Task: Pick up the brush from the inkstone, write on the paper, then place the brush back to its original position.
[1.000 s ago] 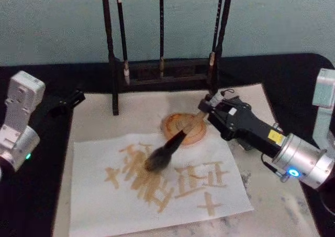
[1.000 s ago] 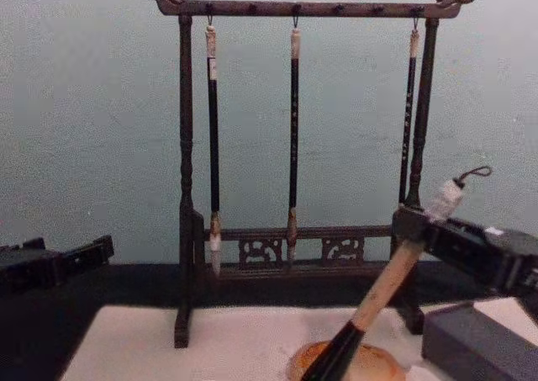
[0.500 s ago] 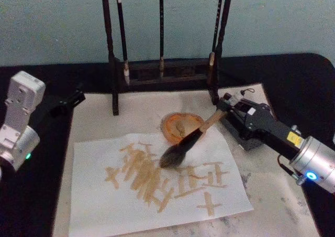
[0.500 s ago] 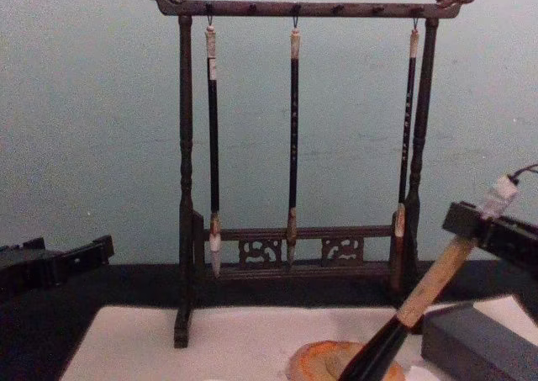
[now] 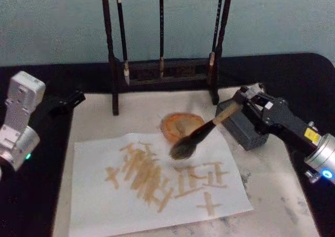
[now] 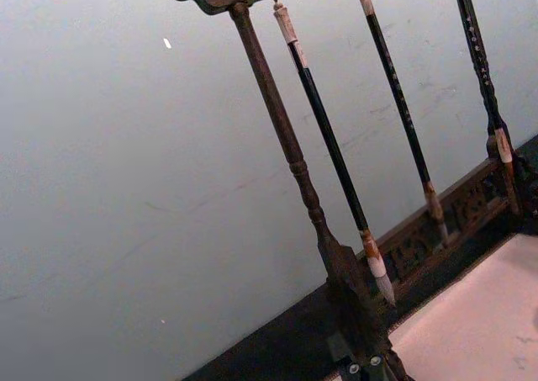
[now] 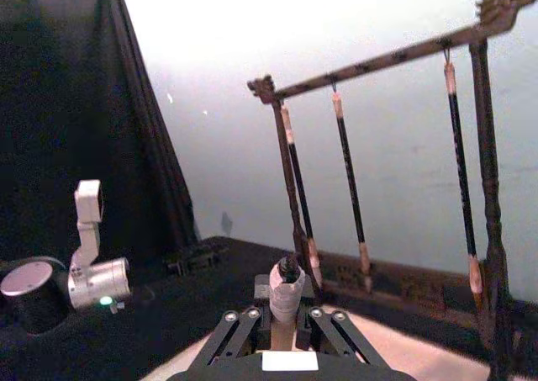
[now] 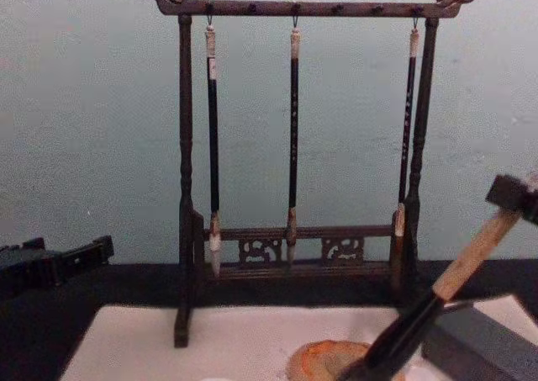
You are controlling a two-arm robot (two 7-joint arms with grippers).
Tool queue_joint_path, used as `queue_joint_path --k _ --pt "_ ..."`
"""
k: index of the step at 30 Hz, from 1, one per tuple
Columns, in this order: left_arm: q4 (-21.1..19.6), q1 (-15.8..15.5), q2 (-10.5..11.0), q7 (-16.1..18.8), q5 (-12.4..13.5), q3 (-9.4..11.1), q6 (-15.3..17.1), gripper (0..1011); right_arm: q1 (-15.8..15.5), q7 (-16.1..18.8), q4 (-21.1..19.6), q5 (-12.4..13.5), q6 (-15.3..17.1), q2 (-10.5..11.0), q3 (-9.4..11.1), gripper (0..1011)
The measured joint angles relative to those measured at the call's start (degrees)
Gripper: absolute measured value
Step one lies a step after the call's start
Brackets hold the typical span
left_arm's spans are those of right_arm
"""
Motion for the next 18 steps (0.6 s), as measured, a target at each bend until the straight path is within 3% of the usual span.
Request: queue_joint_path --k 10,18 --pt "0.0 0.0 0.0 0.0 0.0 0.0 0.0 1002 -0.79 1.02 -3.63 0.22 -0.63 0.52 0.48 166" --pt "0.0 0.0 0.0 0.0 0.0 0.0 0.0 1002 0.29 2.16 -4.54 -0.32 -0.36 -0.29 -2.05 166"
